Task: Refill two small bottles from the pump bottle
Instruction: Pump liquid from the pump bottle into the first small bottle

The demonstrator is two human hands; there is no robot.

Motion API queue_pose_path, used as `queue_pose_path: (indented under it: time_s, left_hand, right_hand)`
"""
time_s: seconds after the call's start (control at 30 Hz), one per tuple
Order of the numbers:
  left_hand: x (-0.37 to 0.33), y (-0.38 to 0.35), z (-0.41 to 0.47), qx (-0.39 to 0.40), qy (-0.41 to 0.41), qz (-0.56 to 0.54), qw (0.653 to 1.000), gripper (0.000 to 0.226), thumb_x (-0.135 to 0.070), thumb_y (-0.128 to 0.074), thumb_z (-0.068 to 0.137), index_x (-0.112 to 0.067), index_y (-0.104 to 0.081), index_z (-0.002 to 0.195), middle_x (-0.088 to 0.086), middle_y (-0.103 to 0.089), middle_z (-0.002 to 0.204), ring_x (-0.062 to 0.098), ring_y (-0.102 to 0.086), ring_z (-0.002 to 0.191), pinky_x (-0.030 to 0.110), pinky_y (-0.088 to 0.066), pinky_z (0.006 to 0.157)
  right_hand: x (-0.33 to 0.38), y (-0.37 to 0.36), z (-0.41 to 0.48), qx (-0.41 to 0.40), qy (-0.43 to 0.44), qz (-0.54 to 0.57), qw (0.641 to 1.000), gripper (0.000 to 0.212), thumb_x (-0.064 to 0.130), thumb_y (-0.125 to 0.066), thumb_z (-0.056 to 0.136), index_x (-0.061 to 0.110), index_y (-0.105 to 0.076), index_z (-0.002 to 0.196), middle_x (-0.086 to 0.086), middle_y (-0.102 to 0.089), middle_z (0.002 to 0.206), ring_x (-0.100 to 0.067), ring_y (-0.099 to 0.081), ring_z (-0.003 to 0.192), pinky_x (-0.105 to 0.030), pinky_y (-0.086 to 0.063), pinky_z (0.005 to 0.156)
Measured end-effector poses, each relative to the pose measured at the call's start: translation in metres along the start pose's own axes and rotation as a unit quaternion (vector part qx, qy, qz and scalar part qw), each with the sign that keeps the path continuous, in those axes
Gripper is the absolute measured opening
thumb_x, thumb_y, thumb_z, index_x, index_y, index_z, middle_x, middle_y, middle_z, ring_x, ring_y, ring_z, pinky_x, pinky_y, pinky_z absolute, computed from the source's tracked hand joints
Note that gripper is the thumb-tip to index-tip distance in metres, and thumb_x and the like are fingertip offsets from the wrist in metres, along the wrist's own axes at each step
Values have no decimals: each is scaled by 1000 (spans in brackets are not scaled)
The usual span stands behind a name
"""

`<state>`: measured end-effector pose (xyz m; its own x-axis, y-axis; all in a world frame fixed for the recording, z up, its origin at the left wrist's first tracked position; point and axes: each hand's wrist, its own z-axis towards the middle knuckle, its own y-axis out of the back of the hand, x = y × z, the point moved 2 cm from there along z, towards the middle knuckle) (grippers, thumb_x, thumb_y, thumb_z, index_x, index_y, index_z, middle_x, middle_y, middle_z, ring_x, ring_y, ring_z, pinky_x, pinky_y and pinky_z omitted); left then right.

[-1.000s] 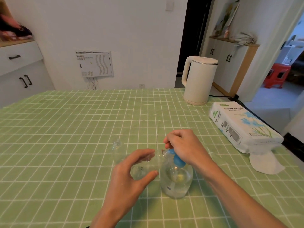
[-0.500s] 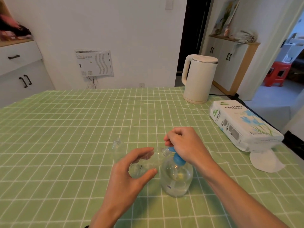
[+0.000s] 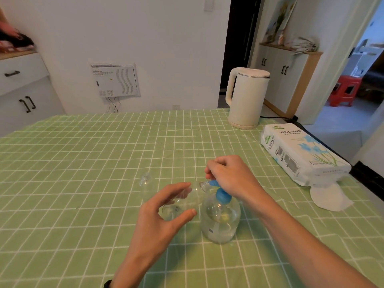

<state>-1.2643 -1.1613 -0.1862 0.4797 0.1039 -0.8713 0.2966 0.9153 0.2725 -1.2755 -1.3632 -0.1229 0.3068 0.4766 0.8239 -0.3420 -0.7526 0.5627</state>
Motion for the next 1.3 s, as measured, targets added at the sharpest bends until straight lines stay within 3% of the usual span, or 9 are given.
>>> queue_pose_path:
  time_s: [0.43, 0.63, 1.03, 1.2, 1.3]
  left_hand:
    - [2, -5, -1, -1, -1, -4, 1000, 51, -39, -85, 73, -44, -72, 121, -20, -78, 115, 6, -72, 114, 9, -49, 93]
    - [4, -3, -2, -5, -2, 7, 1000, 57, -13, -93, 76, -42, -73, 120, -18, -78, 116, 8, -72, 113, 12, -50, 93]
    - [2, 2, 0, -12, -5, 26, 1000, 54, -12, -92, 75, -36, -74, 120, -21, -78, 114, 4, -72, 113, 6, -48, 93]
    - [2, -1, -1, -9, 2, 22, 1000, 56, -11, -92, 75, -38, -74, 120, -20, -78, 115, 5, -72, 113, 8, -48, 94]
    - [0, 0, -1, -10, 3, 19, 1000, 56, -11, -92, 75, -39, -74, 120, -20, -78, 114, 4, -72, 114, 7, -48, 94]
  right_hand:
    - [-9, -8, 1, -7, -11, 14, 1000, 28, 21, -58, 95, 14, -79, 78, 5, -80, 77, -17, -76, 86, -45, -61, 91]
    - [-2, -1, -1, -16, 3, 29, 999, 27, 26, -59, 93, 9, -78, 84, -5, -81, 86, -26, -76, 93, -49, -61, 92]
    - [-10, -7, 4, -25, 6, 48, 998, 28, 21, -61, 96, 21, -78, 75, 13, -78, 75, -7, -75, 85, -31, -59, 82]
    - [-11, -8, 1, -30, 4, 38, 999, 28, 20, -59, 97, 21, -78, 76, 12, -78, 75, -7, -75, 82, -30, -58, 76]
    - [-9, -6, 0, -31, -1, 36, 999, 26, 23, -59, 95, 18, -79, 79, 5, -80, 79, -18, -77, 86, -41, -62, 84]
